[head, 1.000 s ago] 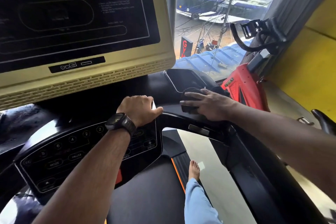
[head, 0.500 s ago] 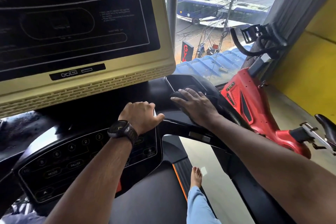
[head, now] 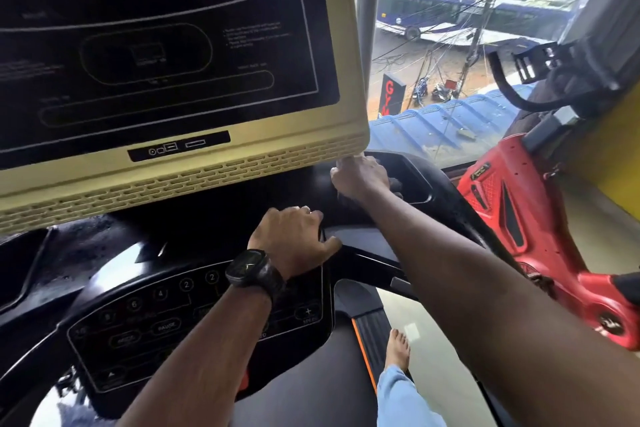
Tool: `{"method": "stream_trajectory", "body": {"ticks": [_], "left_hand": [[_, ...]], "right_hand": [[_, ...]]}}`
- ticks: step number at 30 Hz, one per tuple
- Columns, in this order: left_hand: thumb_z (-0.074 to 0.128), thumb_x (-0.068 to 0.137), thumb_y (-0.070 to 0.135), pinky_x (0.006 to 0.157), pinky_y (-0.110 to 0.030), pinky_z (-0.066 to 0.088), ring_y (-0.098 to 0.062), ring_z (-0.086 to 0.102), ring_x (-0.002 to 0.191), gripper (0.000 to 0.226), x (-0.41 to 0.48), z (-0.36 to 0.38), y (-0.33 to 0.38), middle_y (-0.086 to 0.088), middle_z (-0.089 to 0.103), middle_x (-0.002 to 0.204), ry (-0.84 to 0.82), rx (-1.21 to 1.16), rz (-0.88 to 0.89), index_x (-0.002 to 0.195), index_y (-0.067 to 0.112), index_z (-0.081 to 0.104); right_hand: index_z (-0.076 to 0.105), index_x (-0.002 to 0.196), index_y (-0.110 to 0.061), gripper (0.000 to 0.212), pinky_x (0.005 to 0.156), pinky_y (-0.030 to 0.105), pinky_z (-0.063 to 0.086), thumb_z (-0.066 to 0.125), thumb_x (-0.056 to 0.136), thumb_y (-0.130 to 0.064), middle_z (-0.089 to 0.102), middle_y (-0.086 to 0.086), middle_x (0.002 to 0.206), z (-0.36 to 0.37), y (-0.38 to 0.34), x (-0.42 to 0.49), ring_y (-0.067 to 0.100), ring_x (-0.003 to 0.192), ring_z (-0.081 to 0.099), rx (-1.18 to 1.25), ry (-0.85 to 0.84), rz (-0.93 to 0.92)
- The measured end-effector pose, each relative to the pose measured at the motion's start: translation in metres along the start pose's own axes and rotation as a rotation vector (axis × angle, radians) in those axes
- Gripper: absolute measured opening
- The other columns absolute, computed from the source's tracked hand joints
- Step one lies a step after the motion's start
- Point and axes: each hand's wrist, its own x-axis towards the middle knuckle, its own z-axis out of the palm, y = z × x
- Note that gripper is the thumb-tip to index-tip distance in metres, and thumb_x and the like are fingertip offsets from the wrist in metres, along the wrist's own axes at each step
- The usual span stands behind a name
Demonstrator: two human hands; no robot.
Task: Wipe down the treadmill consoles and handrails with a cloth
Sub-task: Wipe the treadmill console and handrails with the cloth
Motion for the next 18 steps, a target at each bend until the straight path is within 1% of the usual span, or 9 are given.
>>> {"method": "stream_trajectory", "body": {"ticks": [1, 2, 5, 8, 10, 12, 14, 16, 18], "left_hand": [[0.023, 0.08, 0.068, 0.092, -0.043, 0.049, -0.019, 0.062, 0.114, 0.076, 0.0, 0.0, 0.0, -0.001, 0.067, 0.122, 0.001, 0.002, 0.001, 0.121, 0.019, 0.064], [0.023, 0.08, 0.068, 0.091, -0.042, 0.049, -0.019, 0.062, 0.112, 0.076, 0.001, 0.0, -0.001, 0.0, 0.068, 0.119, 0.001, 0.006, 0.002, 0.12, 0.019, 0.064], [0.023, 0.08, 0.068, 0.088, -0.041, 0.049, -0.018, 0.064, 0.104, 0.073, 0.001, -0.001, 0.0, 0.003, 0.069, 0.11, -0.003, 0.005, 0.001, 0.116, 0.02, 0.065], [0.026, 0.081, 0.067, 0.085, -0.04, 0.048, -0.018, 0.064, 0.099, 0.067, 0.001, -0.002, -0.001, 0.005, 0.068, 0.104, -0.003, -0.006, -0.002, 0.11, 0.022, 0.065], [0.027, 0.081, 0.067, 0.086, -0.04, 0.048, -0.018, 0.064, 0.098, 0.064, 0.001, -0.002, -0.002, 0.005, 0.069, 0.103, -0.004, -0.014, -0.008, 0.108, 0.023, 0.066], [0.028, 0.081, 0.067, 0.087, -0.04, 0.048, -0.018, 0.065, 0.101, 0.066, 0.0, -0.003, -0.002, 0.005, 0.069, 0.106, -0.009, -0.022, -0.014, 0.111, 0.023, 0.066], [0.026, 0.08, 0.068, 0.087, -0.04, 0.049, -0.019, 0.065, 0.103, 0.068, -0.002, -0.003, -0.001, 0.005, 0.069, 0.11, -0.019, -0.031, -0.014, 0.113, 0.024, 0.066], [0.024, 0.08, 0.068, 0.087, -0.039, 0.048, -0.018, 0.065, 0.102, 0.069, -0.003, -0.004, -0.001, 0.006, 0.069, 0.11, -0.026, -0.037, -0.013, 0.114, 0.024, 0.066], [0.024, 0.08, 0.067, 0.087, -0.039, 0.048, -0.018, 0.065, 0.102, 0.069, -0.004, -0.005, 0.0, 0.006, 0.069, 0.11, -0.029, -0.038, -0.012, 0.114, 0.024, 0.066]], "right_hand": [[0.068, 0.114, -0.018, 0.033, 0.082, 0.04, 0.038, 0.043, 0.098, -0.033, 0.056, 0.012, 0.13, 0.0, 0.001, -0.001, 0.034, 0.121, 0.05, -0.019, -0.023, -0.019], [0.066, 0.119, -0.022, 0.033, 0.086, 0.042, 0.04, 0.042, 0.098, -0.033, 0.054, 0.011, 0.133, -0.001, 0.003, -0.004, 0.034, 0.124, 0.047, -0.044, -0.042, -0.046], [0.053, 0.144, -0.032, 0.046, 0.103, 0.05, 0.042, 0.041, 0.099, -0.034, 0.041, 0.005, 0.153, 0.0, 0.012, -0.017, 0.031, 0.14, 0.035, -0.094, -0.051, -0.159], [0.051, 0.144, -0.038, 0.047, 0.109, 0.054, 0.039, 0.042, 0.098, -0.033, 0.029, -0.002, 0.162, 0.004, 0.023, -0.039, 0.028, 0.145, 0.028, -0.135, -0.042, -0.25], [0.048, 0.145, -0.043, 0.047, 0.108, 0.055, 0.038, 0.043, 0.099, -0.036, 0.028, -0.005, 0.163, 0.005, 0.036, -0.054, 0.025, 0.147, 0.027, -0.217, -0.016, -0.304], [0.044, 0.146, -0.047, 0.047, 0.105, 0.056, 0.039, 0.044, 0.099, -0.041, 0.029, -0.009, 0.162, 0.002, 0.056, -0.063, 0.022, 0.145, 0.031, -0.29, 0.029, -0.341], [0.043, 0.146, -0.049, 0.049, 0.102, 0.055, 0.04, 0.047, 0.097, -0.044, 0.035, -0.01, 0.16, -0.002, 0.074, -0.071, 0.022, 0.142, 0.037, -0.296, 0.08, -0.301], [0.049, 0.144, -0.046, 0.05, 0.099, 0.059, 0.042, 0.054, 0.094, -0.043, 0.044, -0.005, 0.156, 0.003, 0.084, -0.084, 0.025, 0.138, 0.044, -0.353, 0.175, -0.274], [0.052, 0.144, -0.041, 0.053, 0.098, 0.066, 0.042, 0.057, 0.091, -0.039, 0.046, 0.001, 0.155, 0.016, 0.091, -0.097, 0.031, 0.137, 0.046, -0.483, 0.231, -0.339]]}}
